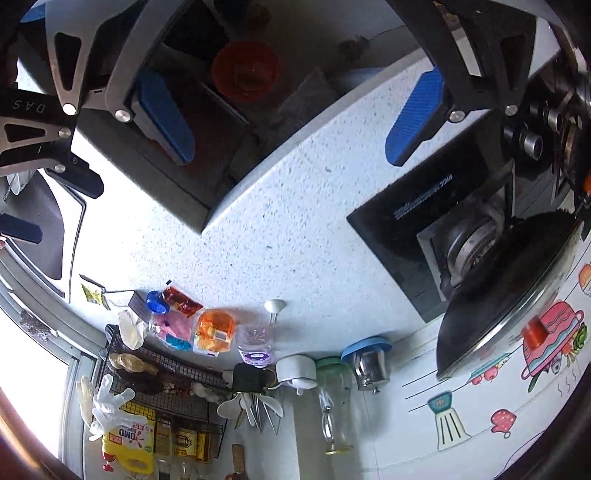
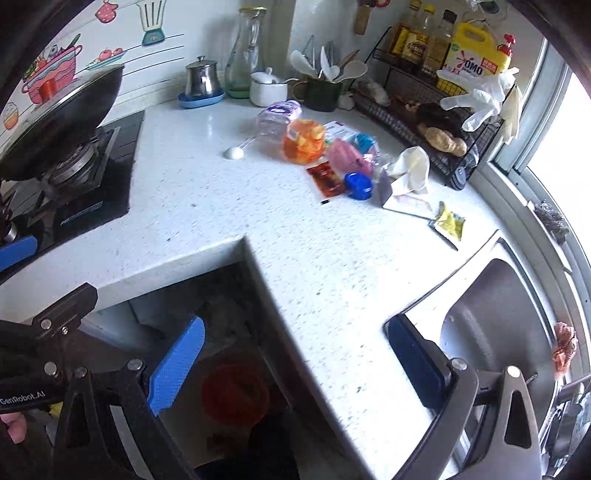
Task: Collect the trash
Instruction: 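Raise both tools back up to the counter, then grasp the orange plastic cup with the left tool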
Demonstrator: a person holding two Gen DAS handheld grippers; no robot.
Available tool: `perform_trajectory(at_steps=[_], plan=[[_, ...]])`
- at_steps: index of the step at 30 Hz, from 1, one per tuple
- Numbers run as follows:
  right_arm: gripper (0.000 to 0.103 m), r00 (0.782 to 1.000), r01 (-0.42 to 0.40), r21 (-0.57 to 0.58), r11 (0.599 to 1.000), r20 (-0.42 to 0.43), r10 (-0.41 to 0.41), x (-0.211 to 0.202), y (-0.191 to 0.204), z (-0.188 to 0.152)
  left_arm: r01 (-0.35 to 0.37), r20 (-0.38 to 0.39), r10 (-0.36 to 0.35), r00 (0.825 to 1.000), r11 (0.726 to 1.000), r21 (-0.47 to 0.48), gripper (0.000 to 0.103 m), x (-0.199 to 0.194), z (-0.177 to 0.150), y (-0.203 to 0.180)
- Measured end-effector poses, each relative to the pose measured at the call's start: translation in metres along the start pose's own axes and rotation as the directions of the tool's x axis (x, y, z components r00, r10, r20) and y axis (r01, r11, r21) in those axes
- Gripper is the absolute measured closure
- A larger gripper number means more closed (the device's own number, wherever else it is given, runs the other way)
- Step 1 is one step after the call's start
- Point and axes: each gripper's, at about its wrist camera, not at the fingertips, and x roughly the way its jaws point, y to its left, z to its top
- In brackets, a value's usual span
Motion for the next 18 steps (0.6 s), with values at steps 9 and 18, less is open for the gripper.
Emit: perform_trajectory(at_steps=[9, 18], plan=[[0.003, 0.998, 0.019, 0.050, 0.999, -0.053, -0.016, 0.029, -0.052, 0.065, 0.090, -0.035, -0.091, 0.995, 0.996, -0.003, 0.000, 0.045, 0.088, -0.025], [0.003, 0.997, 0.020, 0.120, 0.993, -0.073, -0.011, 0.075, -0.113, 0.133, 0.120, -0.066, -0.117, 0.991, 0.992, 0.036, 0.000, 0.112, 0.183, -0.061]])
